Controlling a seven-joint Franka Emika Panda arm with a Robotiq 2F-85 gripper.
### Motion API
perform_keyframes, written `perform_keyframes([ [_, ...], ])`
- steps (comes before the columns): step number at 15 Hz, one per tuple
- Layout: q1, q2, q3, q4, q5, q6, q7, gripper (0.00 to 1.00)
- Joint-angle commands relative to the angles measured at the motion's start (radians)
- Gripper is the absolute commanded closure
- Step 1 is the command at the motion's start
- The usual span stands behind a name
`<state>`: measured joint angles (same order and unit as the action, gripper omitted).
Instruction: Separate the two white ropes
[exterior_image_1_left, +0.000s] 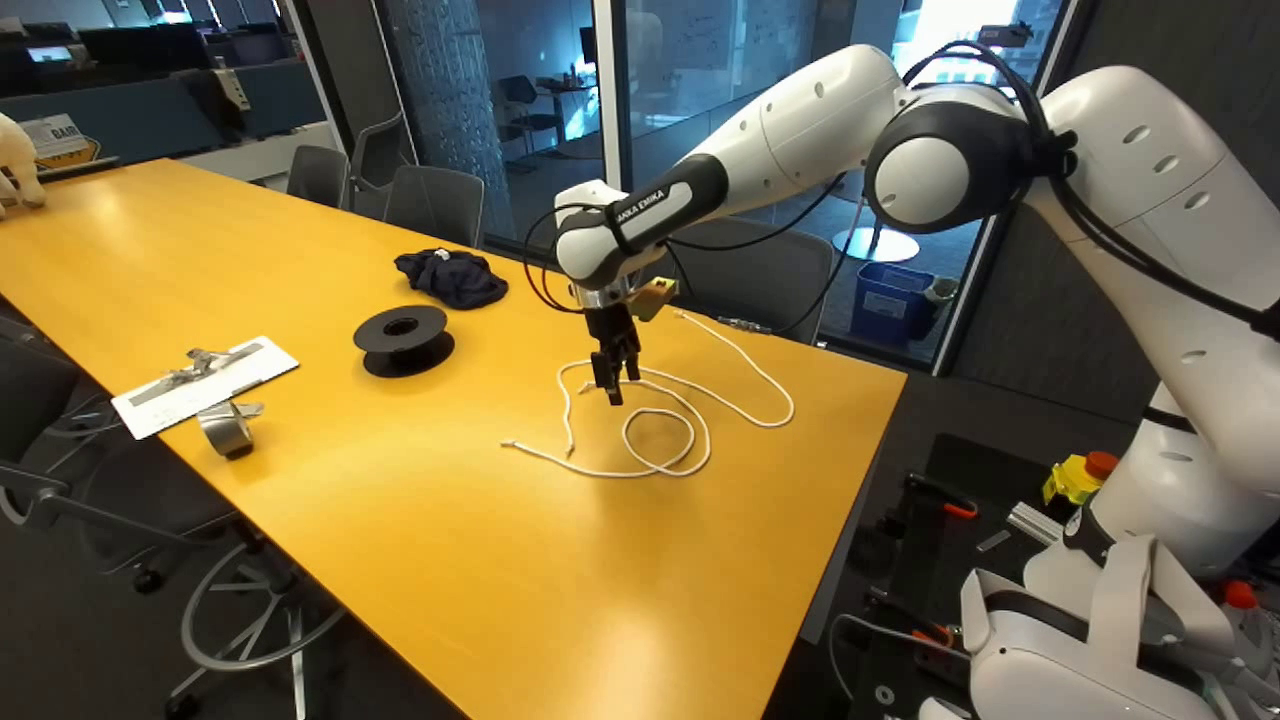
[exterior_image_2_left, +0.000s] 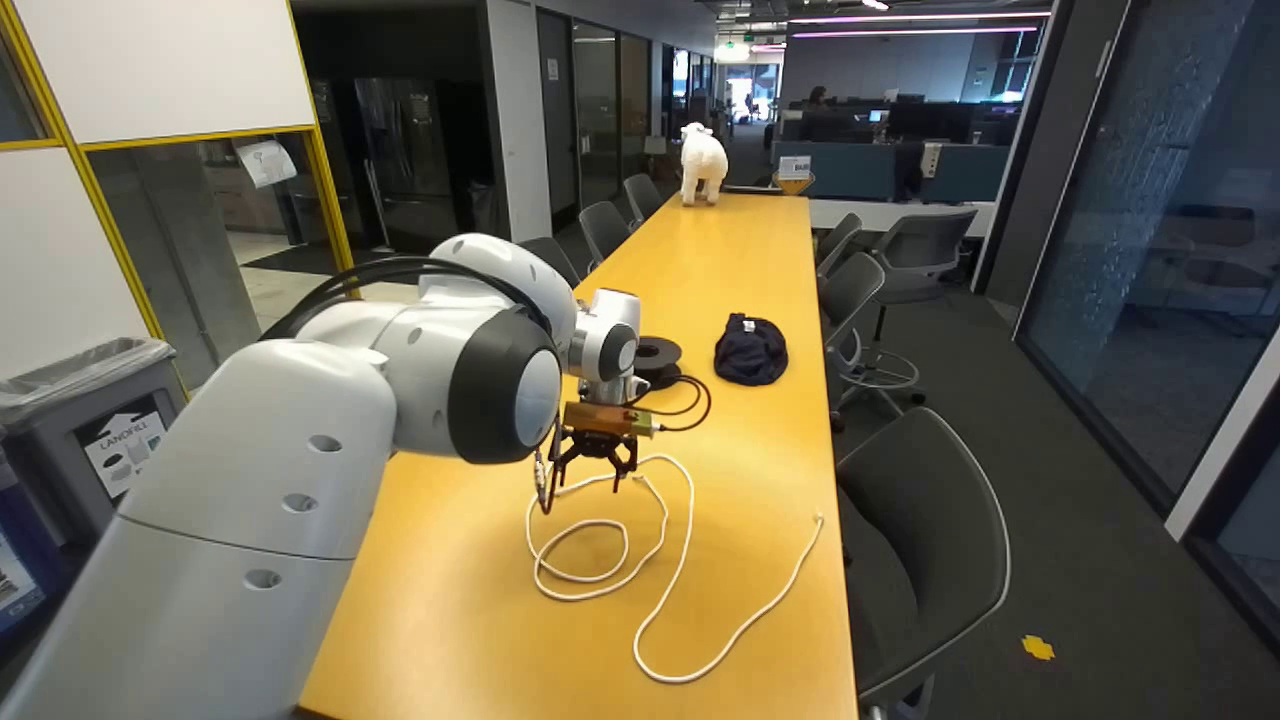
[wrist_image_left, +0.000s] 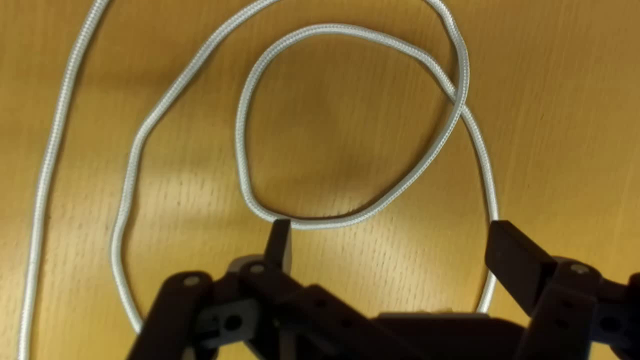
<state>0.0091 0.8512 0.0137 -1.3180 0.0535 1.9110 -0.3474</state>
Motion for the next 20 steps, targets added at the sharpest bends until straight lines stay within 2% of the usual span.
perform_keyframes([
  [1, 0.004, -0.151, 0.023, -0.24, -0.039, 0.118, 0.03, 0.0],
  [5, 0.004, -0.247, 0.034, -0.433, -0.048, 0.289, 0.043, 0.0],
  [9, 0.008, -0.28, 0.038, -0.548, -0.059, 0.429, 0.06, 0.0],
  [14, 0.015, -0.269, 0.033, -0.597, -0.083, 0.549, 0.106, 0.0],
  [20, 0.02, -0.257, 0.043, -0.607, -0.089, 0.579, 0.131, 0.0],
])
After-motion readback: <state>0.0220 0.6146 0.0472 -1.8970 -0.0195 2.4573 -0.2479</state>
